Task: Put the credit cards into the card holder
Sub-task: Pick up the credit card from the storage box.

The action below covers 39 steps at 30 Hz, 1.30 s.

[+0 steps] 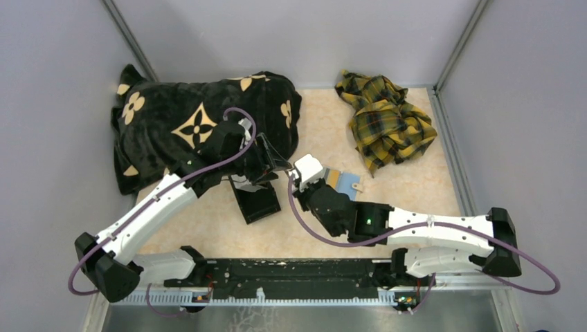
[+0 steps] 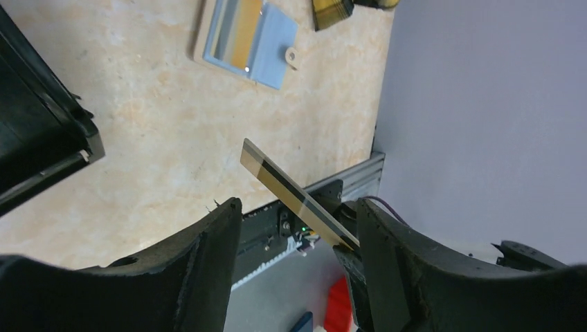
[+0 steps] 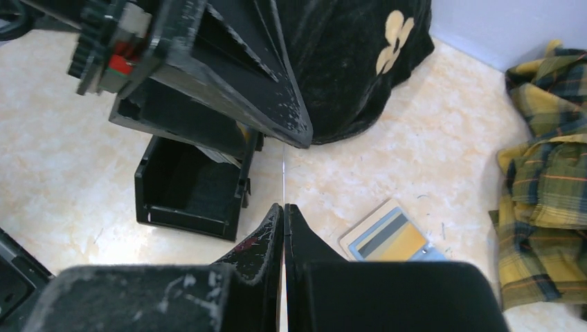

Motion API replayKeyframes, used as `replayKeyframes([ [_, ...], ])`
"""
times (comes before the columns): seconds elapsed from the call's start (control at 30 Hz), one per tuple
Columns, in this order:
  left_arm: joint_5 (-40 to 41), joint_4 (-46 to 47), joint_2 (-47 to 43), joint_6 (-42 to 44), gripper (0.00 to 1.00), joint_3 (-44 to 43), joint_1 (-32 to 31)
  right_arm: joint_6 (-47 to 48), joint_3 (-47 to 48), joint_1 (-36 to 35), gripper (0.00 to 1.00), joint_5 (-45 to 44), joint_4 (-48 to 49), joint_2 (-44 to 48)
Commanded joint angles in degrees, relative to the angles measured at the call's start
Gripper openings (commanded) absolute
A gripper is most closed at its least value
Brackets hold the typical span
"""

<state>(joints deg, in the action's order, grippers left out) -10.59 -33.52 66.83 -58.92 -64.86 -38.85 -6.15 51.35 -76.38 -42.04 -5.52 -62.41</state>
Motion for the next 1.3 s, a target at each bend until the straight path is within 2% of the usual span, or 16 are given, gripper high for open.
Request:
replayKeyframes([
  [0.0, -7.5, 0.1, 1.2, -3.1, 0.68, -2.1, 0.2, 7.1, 0.0, -3.9, 0.0, -7.9, 6.3, 1.6],
  [0.27, -12.3, 2.3, 0.8, -5.6, 0.69, 0.7, 0.1, 18.3, -2.4, -10.7, 0.0, -14.6, 14.9, -0.8],
  [0.37, -13.3, 3.4, 0.3, -6.2, 0.65, 1.7, 0.2, 21.2, -3.0, -11.8, 0.0, -16.0, 16.6, -1.6],
  [0.67, -17.6, 8.2, -0.4, -6.7, 0.39, 5.3, 0.2, 26.7, -4.9, -14.4, 0.0, -17.6, 21.7, -2.2],
  [0.8, -18.4, 9.3, -0.5, -6.7, 0.22, 6.1, 0.1, 28.1, -5.6, -15.2, 0.0, -18.4, 22.6, -2.7],
  [0.9, -19.5, 11.1, -0.4, -7.0, 0.03, 7.0, 0.2, 28.4, -6.2, -15.8, 0.0, -19.3, 22.7, -2.8],
  [0.93, -20.1, 11.8, -0.3, -7.2, 0.0, 7.4, 0.1, 28.1, -6.4, -15.9, 0.0, -19.6, 22.6, -2.7],
  [1.07, -20.6, 14.7, -0.8, -8.0, 0.0, 9.8, 0.1, 25.0, -6.9, -15.9, 0.0, -21.0, 19.7, -1.9],
  [1.1, -19.8, 15.8, -1.3, -8.3, 0.0, 11.2, 0.1, 23.5, -6.7, -15.9, 0.02, -21.8, 18.2, -1.7],
  [1.2, -15.7, 20.3, -3.1, -9.5, 0.0, 14.4, 0.2, 16.5, -6.3, -15.8, 0.23, -23.6, 12.2, -0.7],
  [1.27, -13.6, 24.1, -3.5, -9.7, 0.0, 16.0, 0.1, 9.3, -5.7, -15.9, 0.31, -25.3, 5.8, 0.3],
])
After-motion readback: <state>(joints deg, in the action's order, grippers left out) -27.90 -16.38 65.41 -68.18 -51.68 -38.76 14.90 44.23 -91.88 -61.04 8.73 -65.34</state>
